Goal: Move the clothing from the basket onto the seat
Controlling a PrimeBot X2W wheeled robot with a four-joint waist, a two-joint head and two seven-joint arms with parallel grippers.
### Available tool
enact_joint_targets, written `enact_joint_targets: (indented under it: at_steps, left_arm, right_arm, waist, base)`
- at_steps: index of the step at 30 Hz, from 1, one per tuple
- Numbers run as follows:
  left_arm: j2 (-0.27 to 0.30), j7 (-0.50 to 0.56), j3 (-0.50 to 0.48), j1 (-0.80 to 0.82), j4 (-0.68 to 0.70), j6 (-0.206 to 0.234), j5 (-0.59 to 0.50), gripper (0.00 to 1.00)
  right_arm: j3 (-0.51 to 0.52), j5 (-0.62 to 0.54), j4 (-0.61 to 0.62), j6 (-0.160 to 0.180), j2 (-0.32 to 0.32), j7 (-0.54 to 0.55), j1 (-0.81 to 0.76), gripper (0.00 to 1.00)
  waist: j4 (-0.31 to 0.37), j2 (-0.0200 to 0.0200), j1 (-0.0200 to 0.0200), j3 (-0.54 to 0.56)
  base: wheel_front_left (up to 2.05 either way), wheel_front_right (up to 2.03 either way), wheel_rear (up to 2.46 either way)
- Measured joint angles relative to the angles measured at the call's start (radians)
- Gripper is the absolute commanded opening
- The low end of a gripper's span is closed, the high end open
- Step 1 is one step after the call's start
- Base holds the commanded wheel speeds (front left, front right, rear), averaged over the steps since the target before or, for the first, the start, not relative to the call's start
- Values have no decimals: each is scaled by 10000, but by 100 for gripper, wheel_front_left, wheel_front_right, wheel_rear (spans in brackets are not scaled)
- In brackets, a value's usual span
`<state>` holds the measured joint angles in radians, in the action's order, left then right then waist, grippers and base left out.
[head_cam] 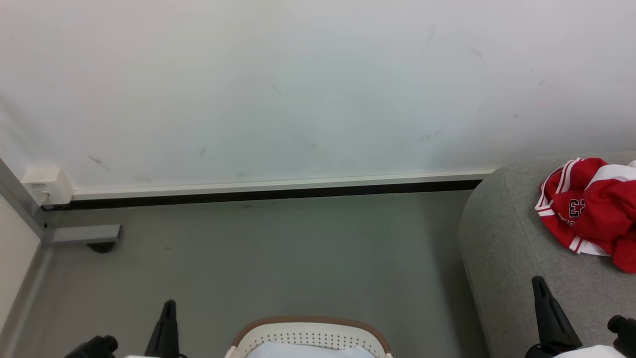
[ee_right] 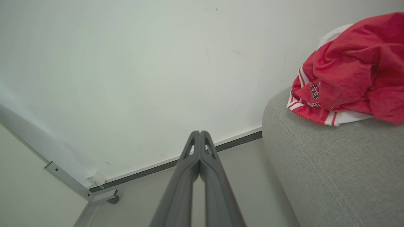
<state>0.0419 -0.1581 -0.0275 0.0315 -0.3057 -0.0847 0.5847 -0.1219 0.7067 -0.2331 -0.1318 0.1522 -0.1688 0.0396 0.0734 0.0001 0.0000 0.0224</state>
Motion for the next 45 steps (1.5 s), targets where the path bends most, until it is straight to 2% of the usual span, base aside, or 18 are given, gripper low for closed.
enact_joint_targets:
  at_steps: [22,45]
  left_arm:
    - [4,802,-265,220,180,-128,3064,0]
    - [12,1486,-470,424,286,-219,5611,0]
  right_arm:
    - [606,2786,-46,0,-257,771,201,0]
    - [1127,5039,-86,0,-479,1419,391,0]
  waist:
    - [-155,-1,0,-50]
    - [-317,0,0,-100]
  base:
    - [0,0,0]
    - [0,0,0]
